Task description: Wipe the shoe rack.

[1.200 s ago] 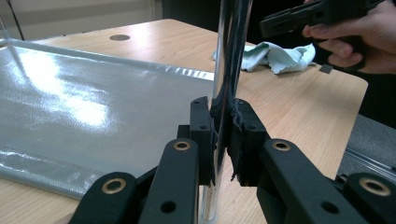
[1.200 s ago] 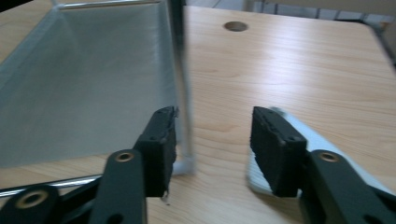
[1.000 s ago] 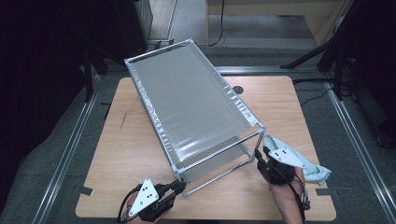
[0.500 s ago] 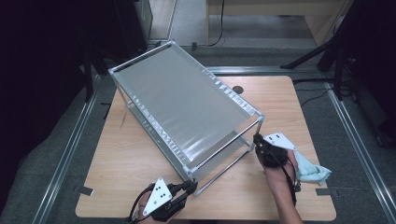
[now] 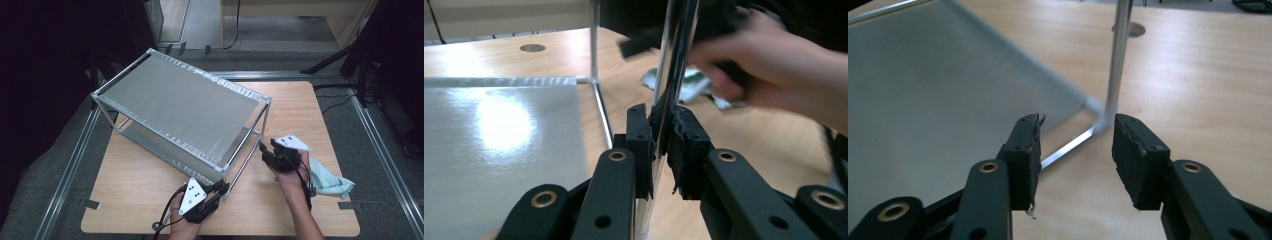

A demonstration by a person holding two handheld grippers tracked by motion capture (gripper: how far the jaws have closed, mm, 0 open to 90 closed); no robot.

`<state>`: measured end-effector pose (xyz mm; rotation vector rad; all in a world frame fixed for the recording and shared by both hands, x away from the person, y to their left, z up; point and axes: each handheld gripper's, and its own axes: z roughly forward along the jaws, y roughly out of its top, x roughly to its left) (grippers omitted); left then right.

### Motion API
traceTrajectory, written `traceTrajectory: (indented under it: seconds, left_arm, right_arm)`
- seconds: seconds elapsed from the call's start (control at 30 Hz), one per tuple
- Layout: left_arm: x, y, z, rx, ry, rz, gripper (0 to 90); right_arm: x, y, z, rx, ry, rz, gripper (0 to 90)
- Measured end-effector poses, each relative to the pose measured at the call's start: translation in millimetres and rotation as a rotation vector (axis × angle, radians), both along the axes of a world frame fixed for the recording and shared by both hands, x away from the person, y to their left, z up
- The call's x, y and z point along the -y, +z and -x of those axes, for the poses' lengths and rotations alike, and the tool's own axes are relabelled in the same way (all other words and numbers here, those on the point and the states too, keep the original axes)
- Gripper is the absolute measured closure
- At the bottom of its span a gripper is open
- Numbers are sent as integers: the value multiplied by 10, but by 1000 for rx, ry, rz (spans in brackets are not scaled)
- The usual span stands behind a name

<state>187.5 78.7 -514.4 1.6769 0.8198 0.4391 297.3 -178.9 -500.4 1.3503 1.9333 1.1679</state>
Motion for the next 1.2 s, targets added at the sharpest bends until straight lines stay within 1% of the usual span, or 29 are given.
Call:
traceTrajectory:
  seconds: [0.03, 0.07, 0.13, 0.23, 0.3, 0.33, 0.43, 0.47, 0.53, 0.6, 0.63, 0.7, 0.77, 0.83, 0.9, 1.0, 1.03, 1.1, 1.13, 1.2]
  left_arm:
    - [10, 1, -28, 0, 6, -3, 786]
    - [13, 2, -52, 1, 15, -4, 765]
    - [-22, 10, -66, 0, 24, -16, 677]
    - [-128, 29, -23, -5, 22, -21, 583]
    - [-233, 51, 39, 0, 23, -23, 538]
    - [-272, 58, 60, 0, 25, -20, 521]
    - [-451, 85, 146, 12, 42, 19, 502]
    - [-511, 95, 161, 12, 49, 37, 501]
    - [-614, 119, 187, 17, 55, 49, 494]
    - [-707, 135, 215, 31, 65, 30, 490]
    - [-760, 137, 224, 35, 75, 16, 489]
    - [-873, 126, 223, 29, 114, 2, 488]
    - [-998, 97, 212, 17, 159, -1, 486]
    - [-1122, 49, 209, 6, 202, -5, 484]
    - [-1239, -11, 202, -9, 241, -1, 481]
    - [-1402, -86, 189, -29, 298, 22, 476]
    - [-1431, -99, 184, -35, 309, 29, 476]
    - [-1500, -128, 171, -44, 335, 34, 475]
    - [-1533, -139, 161, -49, 345, 31, 476]
    - [-1592, -155, 144, -61, 360, 24, 477]
  right_arm:
    - [6, -27, 120, -2, 15, 2, 527]
    - [3, -46, 193, -3, 25, 0, 515]
    - [-21, -93, 394, -11, 61, 3, 488]
    - [-60, -156, 676, -12, 107, -33, 476]
    - [-140, -164, 803, -22, 147, -50, 440]
    - [-211, -150, 881, -12, 166, -48, 428]
    - [-385, -104, 1059, 20, 212, -60, 396]
    - [-430, -93, 1096, 20, 224, -63, 385]
    - [-541, -78, 1178, 29, 250, -56, 378]
    - [-634, -74, 1217, 37, 275, -52, 378]
    - [-676, -74, 1223, 37, 277, -55, 380]
    - [-752, -78, 1209, 42, 276, -63, 391]
    - [-830, -85, 1192, 42, 286, -71, 414]
    - [-916, -93, 1182, 55, 295, -67, 467]
    - [-992, -98, 1185, 77, 281, -53, 553]
    - [-1011, -93, 1170, 96, 258, -40, 656]
    - [-996, -88, 1160, 91, 266, -49, 692]
    - [-965, -89, 1155, 101, 264, -39, 766]
    - [-941, -89, 1152, 108, 259, -37, 785]
    - [-872, -92, 1137, 106, 252, -41, 805]
